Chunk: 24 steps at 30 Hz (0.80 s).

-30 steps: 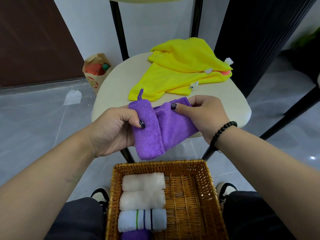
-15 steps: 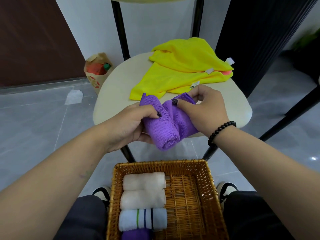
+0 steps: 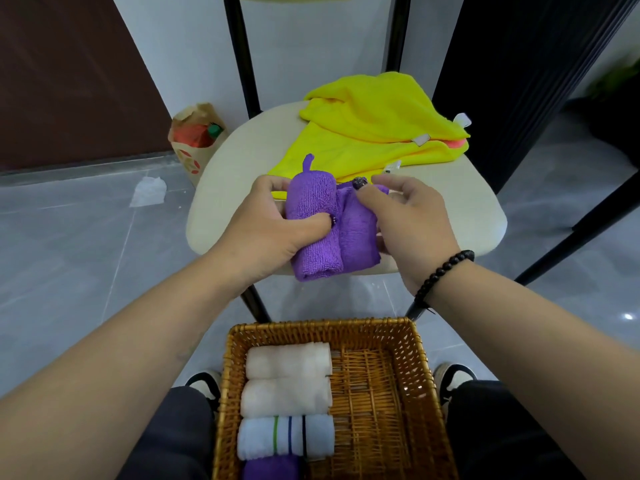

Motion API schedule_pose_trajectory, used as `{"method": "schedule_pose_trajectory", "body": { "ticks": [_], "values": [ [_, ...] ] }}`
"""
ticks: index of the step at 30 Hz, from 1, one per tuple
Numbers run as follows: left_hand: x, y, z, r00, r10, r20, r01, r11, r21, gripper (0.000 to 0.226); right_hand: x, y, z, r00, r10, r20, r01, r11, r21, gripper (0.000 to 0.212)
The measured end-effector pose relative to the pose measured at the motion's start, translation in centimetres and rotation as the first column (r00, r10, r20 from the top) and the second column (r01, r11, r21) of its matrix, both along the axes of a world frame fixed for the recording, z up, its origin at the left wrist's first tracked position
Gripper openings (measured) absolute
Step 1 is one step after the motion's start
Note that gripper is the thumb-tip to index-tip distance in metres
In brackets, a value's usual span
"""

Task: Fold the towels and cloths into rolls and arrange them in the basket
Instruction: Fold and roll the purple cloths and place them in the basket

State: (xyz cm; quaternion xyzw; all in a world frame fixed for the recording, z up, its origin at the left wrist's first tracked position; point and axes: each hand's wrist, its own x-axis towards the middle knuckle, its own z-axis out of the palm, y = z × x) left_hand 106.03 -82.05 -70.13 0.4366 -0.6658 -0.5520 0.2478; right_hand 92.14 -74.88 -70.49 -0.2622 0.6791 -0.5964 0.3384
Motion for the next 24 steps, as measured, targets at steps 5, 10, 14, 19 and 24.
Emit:
{"method": "schedule_pose_trajectory", "body": {
  "ticks": [5, 10, 14, 19, 24],
  "values": [
    [-0.3, 0.4, 0.0, 0.999, -0.041, 0.02, 0.04, 0.998, 0.04, 0.047, 0.5, 0.4, 0.8, 0.908, 0.136, 0.397, -0.166, 0.985, 0.041, 0.014],
    [-1.1, 2.3, -0.1, 0.953, -0.02, -0.303, 0.106, 0.957, 0.27, 0.039, 0.5, 0.5, 1.0, 0.952, 0.181, 0.247, -0.183, 0.983, -0.016, 0.016],
    [-1.1, 2.7, 0.1, 0.924, -0.087, -0.373, 0.17, 0.966, 0.196, 0.025, 0.3, 1.1, 1.8, 0.971, 0.223, 0.082, -0.223, 0.975, -0.013, 0.033],
    [-0.6, 1.9, 0.5, 0.965, -0.26, 0.042, 0.263, 0.938, -0.227, 0.062, -0.7, 2.0, 3.4, 0.953, 0.292, 0.076, -0.298, 0.951, 0.088, 0.054],
    [-0.7, 3.1, 0.4, 0.806, -0.149, 0.573, 0.436, 0.804, -0.404, 0.091, -0.9, 2.8, 2.9, 0.878, 0.466, -0.111, -0.43, 0.869, 0.246, 0.045]
  ]
}}
